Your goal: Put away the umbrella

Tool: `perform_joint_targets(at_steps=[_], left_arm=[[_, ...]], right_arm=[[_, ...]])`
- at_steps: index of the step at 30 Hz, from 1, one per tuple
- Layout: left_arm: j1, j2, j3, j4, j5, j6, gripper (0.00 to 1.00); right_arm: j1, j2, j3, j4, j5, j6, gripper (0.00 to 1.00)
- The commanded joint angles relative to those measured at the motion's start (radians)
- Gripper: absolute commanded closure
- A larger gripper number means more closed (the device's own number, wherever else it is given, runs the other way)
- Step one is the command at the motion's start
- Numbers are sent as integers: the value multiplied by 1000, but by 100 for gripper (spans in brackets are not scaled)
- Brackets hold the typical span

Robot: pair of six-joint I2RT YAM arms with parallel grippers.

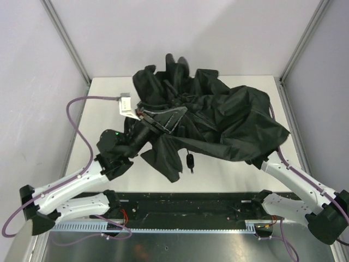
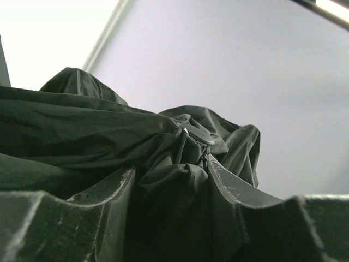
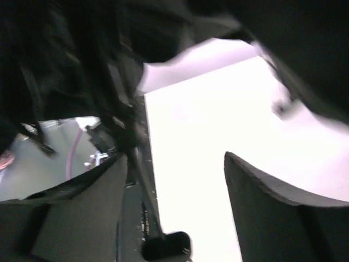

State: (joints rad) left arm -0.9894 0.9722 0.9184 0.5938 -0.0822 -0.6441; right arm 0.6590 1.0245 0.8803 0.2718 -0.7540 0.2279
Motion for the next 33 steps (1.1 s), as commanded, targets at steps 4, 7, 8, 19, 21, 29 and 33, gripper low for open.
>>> perform_joint_targets(at_steps=[4, 7, 8, 19, 21, 29, 33], left_arm=[[-7, -225, -74, 107, -295, 73, 100], [-7, -285, -119, 108, -398, 59, 100], [-8, -297, -132, 108, -435, 49, 100], [-5, -295, -179, 42, -601, 46, 100], [-4, -284, -183, 35, -599, 68, 100], [-2, -258, -228, 18, -530, 122, 100], [-2, -244, -256, 17, -468, 84, 100]], right_arm=[[-20, -14, -109, -135, 226, 102, 4], [-20, -21, -201, -62, 221, 148, 1], [-13, -19, -229, -34, 226, 166, 1], [293, -276, -381, 158, 669, 141, 4], [337, -331, -365, 137, 695, 125, 9], [479, -242, -126, 151, 384, 187, 43], [530, -91, 23, 138, 366, 158, 52]])
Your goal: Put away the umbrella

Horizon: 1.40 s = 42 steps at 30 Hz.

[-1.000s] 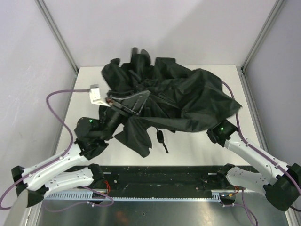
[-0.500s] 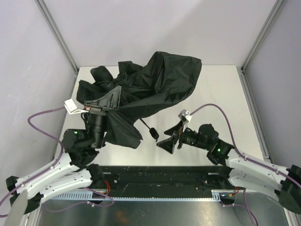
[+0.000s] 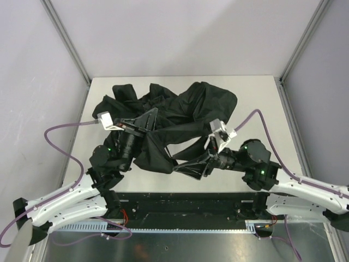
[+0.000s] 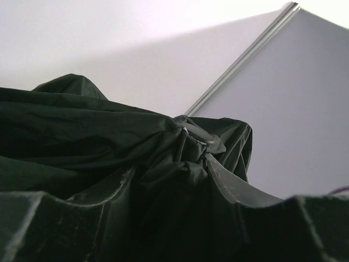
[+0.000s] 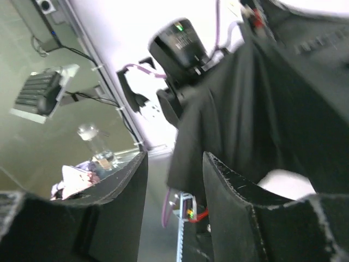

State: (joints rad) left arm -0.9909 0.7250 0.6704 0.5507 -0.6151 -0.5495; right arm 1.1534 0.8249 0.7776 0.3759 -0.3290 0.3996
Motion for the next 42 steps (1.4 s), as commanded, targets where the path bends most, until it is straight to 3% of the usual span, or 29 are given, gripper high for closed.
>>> perform_joint_targets(at_steps=[1, 7, 10, 12, 14, 17, 20, 26, 35, 39, 40, 42], left_arm=[[0, 5, -15, 60, 80, -30, 100], [0, -9, -42, 61, 194, -131, 100], [0, -30, -48, 58, 234, -108, 100], [1, -49, -56, 57, 249, -87, 100], [3, -64, -57, 55, 264, -51, 100], [4, -90, -63, 49, 236, -19, 100], [6, -106, -64, 47, 206, 11, 100], [9, -96, -32, 26, 184, 48, 100], [10, -69, -6, -1, 153, 35, 100], [11, -72, -10, -7, 155, 20, 100], [11, -72, -11, -7, 154, 18, 100], [11, -73, -14, -8, 147, 23, 100]], right_arm=[[36, 140, 143, 40, -47, -18, 53], [-54, 328, 165, 95, 46, 16, 75], [-126, 384, 175, 140, -63, 77, 79], [-121, 383, 199, 140, -186, 49, 73], [-75, 326, 227, 26, -192, -38, 59], [-11, 191, 242, -220, -24, -150, 37], [-2, 47, 244, -449, 141, -159, 25], [0, -170, 248, -684, 449, -105, 17], [9, -108, 249, -689, 622, -202, 12], [24, -33, 250, -681, 653, -277, 16], [28, -16, 250, -678, 663, -289, 23], [34, 15, 256, -677, 664, -306, 49]])
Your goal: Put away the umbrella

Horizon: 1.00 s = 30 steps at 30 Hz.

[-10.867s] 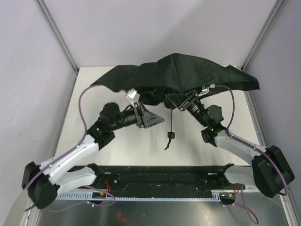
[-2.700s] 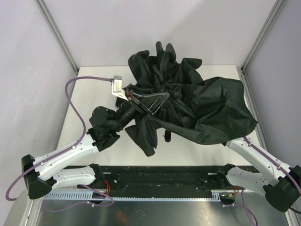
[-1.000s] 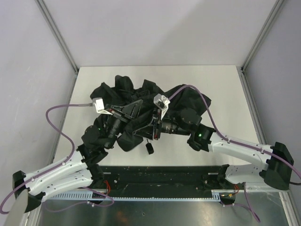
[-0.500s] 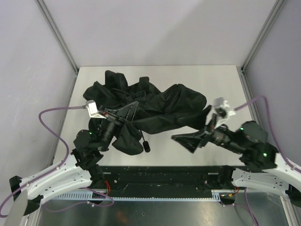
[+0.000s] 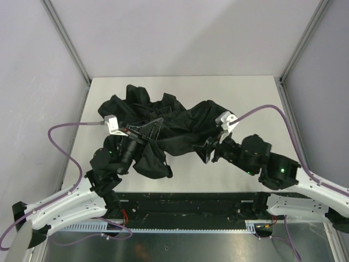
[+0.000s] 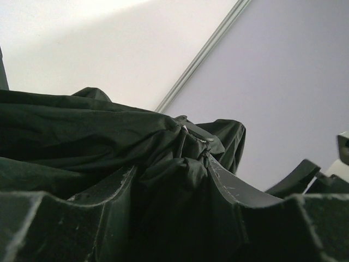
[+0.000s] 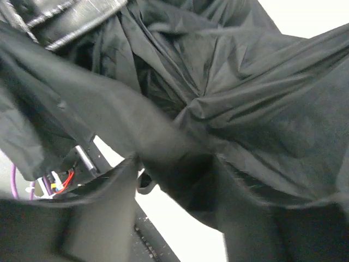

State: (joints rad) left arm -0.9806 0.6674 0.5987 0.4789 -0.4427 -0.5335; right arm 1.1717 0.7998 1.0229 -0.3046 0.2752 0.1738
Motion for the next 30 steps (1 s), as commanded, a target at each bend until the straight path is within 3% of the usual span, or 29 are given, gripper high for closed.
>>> perform_joint_targets(at_steps=[1, 2, 3, 5, 10, 13, 16, 19, 22, 27, 30], left_arm=[[1, -15, 56, 63, -33, 10, 100], [0, -12, 54, 63, -42, 16, 100], [1, -5, 53, 63, -55, 20, 100], [4, 15, 51, 60, -87, 17, 100], [26, 70, 44, 60, -134, 21, 100], [35, 70, 29, 79, -93, -10, 100], [39, 64, 9, 107, -10, -57, 100], [49, 49, -9, 140, 93, -94, 100], [59, 27, -27, 177, 202, -84, 100], [77, -28, -65, 191, 303, -8, 100], [101, -64, -79, 187, 340, 38, 100]], right_arm=[[18, 54, 21, 4, 30, -83, 66], [22, 68, 33, 10, -27, -84, 82], [30, 80, 46, 25, -97, -81, 91], [64, 104, 63, 94, -260, -59, 98], [159, 184, 69, 393, -529, 130, 100], [163, 217, 69, 513, -527, 205, 100], [83, 264, 73, 561, -529, 322, 100], [-20, 323, 75, 603, -664, 439, 99], [-93, 340, 94, 552, -839, 446, 78], [-68, 158, 118, 211, -869, 146, 35], [-53, 18, 119, 30, -912, 53, 23]])
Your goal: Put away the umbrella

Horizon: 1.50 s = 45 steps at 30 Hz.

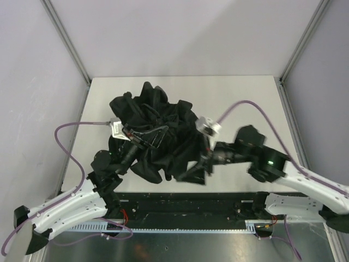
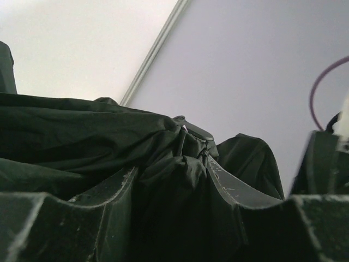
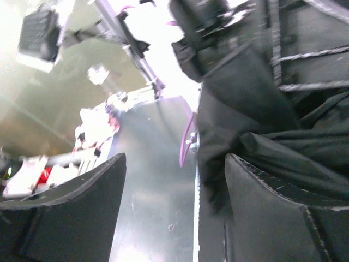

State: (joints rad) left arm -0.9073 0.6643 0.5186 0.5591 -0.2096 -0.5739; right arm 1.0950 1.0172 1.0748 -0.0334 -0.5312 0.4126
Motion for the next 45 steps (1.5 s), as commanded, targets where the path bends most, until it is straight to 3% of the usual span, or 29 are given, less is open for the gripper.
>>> perform_joint_targets(at_steps=[1, 3, 7, 9, 11, 18, 22, 27, 30, 32, 38, 42, 45], left_arm=[[39, -72, 0, 103, 122, 84, 100], [64, -94, 1, 91, 159, 87, 100], [85, -117, 13, 71, 227, 85, 100], [88, -121, 24, 65, 263, 84, 100], [89, -123, 35, 60, 290, 77, 100], [89, -97, 59, 57, 377, 32, 100], [89, -53, 68, 73, 440, -13, 100], [89, 26, 79, 181, 590, -92, 100], [88, 45, 93, 209, 667, -99, 100], [89, 34, 97, 214, 689, -96, 100], [88, -1, 81, 215, 676, -83, 100], [94, -11, 65, 213, 636, -70, 100], [105, -17, 68, 209, 635, -71, 100]], right_arm=[[25, -245, 67, -289, -86, -196, 20], [25, -331, 67, -377, 19, -208, 15], [22, -427, 67, -524, 413, -212, 11], [20, -430, 66, -581, 577, -208, 11], [19, -406, 66, -606, 628, -226, 18], [19, -257, 62, -436, 360, -296, 60], [26, -165, 63, -273, 246, -290, 67], [20, 2, 63, -45, 205, -270, 92], [-14, 91, 77, 12, 140, -257, 96], [-39, 106, 87, -27, 120, -261, 90], [-63, -17, 90, -282, 120, -259, 47], [-26, -132, 87, -406, 87, -227, 33], [-5, -222, 85, -491, 170, -227, 23]])
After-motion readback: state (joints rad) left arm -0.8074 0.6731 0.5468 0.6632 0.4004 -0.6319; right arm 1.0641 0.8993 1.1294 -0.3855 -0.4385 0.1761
